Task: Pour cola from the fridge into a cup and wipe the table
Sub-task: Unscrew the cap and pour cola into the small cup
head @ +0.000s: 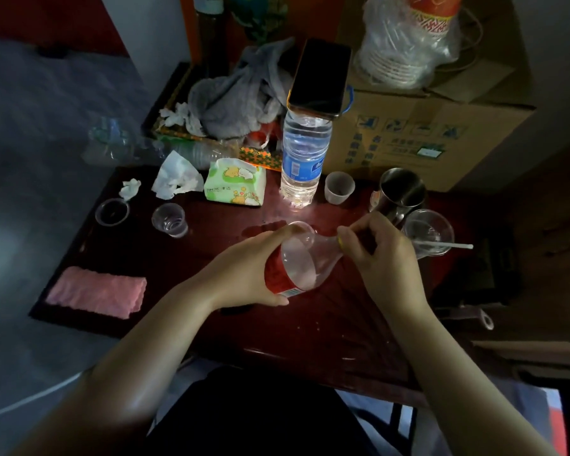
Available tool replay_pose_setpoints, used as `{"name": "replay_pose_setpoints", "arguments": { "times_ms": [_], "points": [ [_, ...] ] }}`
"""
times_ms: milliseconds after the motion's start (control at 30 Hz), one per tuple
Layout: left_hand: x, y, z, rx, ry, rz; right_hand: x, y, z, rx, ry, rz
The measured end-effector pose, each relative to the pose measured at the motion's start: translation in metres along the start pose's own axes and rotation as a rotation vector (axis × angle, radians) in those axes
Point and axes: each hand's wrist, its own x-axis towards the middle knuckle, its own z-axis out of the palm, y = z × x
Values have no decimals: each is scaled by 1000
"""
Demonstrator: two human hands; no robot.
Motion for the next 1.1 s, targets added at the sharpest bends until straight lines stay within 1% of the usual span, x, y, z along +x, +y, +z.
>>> {"name": "replay_pose_setpoints", "arguments": {
  "times_ms": [100, 167, 233, 300, 467, 600, 733, 833, 967, 1033, 1100],
  "points": [
    [-1, -2, -3, -70, -79, -19, -3, 0, -1, 20, -12, -47],
    [-4, -4, -5, -126, -119, -27, -4, 0, -5, 53, -48, -95],
    [-7, -3, -5, -142, -120, -29, -3, 1, -10, 74, -109, -109],
    [-8, -2, -4, -126, -85, -32, -1, 0, -12, 63, -147, -74],
    [-10, 1, -6, -14, 2, 3, -6, -14, -2, -166, -97, 55],
    [-12, 2, -12, 42, 29, 55, -13, -27, 2, 2, 33, 153],
    [-12, 2, -17, -26, 11, 73, -17, -35, 3, 79, 56, 101],
    [-13, 3, -21, -81, -2, 101, -16, -34, -3, 117, 4, -6],
    [-17, 1, -26, -148, -57, 111, -11, -28, -13, 204, -148, -150],
    [-17, 2, -26, -141, -62, 101, -8, -27, -17, 182, -201, -150],
    [-18, 4, -24, -108, -33, 78, -5, -29, -18, 96, -217, -65]
  ]
}}
